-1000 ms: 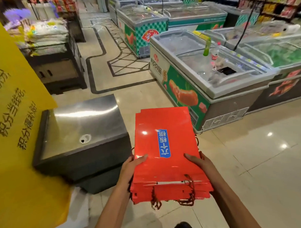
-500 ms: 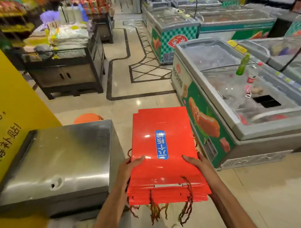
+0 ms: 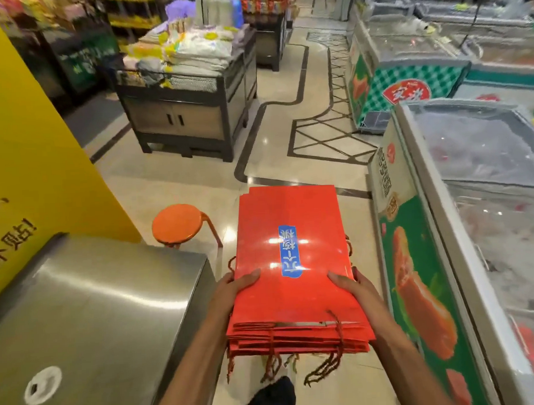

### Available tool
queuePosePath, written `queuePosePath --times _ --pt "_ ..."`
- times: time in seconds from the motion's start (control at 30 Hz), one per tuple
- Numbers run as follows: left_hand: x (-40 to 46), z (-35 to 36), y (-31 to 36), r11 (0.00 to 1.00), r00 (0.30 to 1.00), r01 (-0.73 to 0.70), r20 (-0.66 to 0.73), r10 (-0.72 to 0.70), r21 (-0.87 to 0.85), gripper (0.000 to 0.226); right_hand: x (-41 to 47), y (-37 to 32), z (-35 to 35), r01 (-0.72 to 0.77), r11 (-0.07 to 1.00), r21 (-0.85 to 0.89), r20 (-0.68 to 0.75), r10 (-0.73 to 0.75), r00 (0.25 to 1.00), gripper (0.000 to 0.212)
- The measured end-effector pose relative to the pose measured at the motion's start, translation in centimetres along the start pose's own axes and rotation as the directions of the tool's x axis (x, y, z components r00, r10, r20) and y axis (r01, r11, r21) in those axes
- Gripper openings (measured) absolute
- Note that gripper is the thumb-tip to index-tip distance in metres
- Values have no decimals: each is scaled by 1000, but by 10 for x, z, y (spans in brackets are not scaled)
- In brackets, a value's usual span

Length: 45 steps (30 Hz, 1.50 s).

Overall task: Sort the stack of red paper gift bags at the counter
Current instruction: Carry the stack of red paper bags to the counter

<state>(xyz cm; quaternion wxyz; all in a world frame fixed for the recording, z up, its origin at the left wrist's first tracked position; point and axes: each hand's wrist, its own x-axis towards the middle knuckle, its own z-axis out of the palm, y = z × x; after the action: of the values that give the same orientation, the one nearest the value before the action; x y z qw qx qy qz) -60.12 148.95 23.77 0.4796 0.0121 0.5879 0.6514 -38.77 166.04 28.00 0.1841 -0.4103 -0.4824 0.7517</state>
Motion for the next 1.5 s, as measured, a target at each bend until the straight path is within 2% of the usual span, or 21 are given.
queuePosePath --times 0.03,0.17,0.27,0.37,0.53,0.63,0.7,0.83,1.0,1.1,1.23,1.3,1.5 --pt "18 7 10 1000 1000 -5 -16 4 -16 62 24 -11 -1 -2 1000 -16 5 2 1000 51" --pt "86 31 51 996 998 -45 -49 41 -82 77 119 -61 1 -26 999 -42 43 28 999 63" --pt "129 44 81 994 994 -68 -87 61 -79 74 182 -91 6 -40 996 -81 105 48 993 66" --pt "172 56 108 989 987 -83 -148 64 -121 62 244 -118 14 -66 994 -92 167 80 983 62" --pt "245 69 147 967 956 -159 -274 101 -199 56 354 -161 37 -99 982 -160 253 137 958 54" --pt "287 77 174 949 916 -224 -381 128 -220 60 422 -192 57 -107 973 -203 334 171 927 39" --pt "312 82 190 939 879 -261 -456 135 -225 62 465 -213 72 -113 960 -255 393 210 895 41" --pt "344 90 221 890 786 -358 -606 122 -284 53 537 -252 115 -114 939 -323 530 280 800 58" --pt "355 93 241 787 663 -509 -742 101 -347 44 609 -260 185 -69 888 -456 673 394 626 59" --pt "355 79 248 744 546 -571 -837 28 -348 41 633 -250 236 -29 846 -532 709 463 532 56" --pt "354 53 245 681 399 -655 -915 -54 -326 54 646 -233 310 54 781 -622 735 559 384 61" --pt "353 40 240 625 330 -722 -942 -65 -297 52 646 -224 348 90 747 -658 733 609 305 64" --pt "351 7 234 470 215 -846 -968 -129 -250 48 634 -195 448 197 675 -711 701 702 124 65"
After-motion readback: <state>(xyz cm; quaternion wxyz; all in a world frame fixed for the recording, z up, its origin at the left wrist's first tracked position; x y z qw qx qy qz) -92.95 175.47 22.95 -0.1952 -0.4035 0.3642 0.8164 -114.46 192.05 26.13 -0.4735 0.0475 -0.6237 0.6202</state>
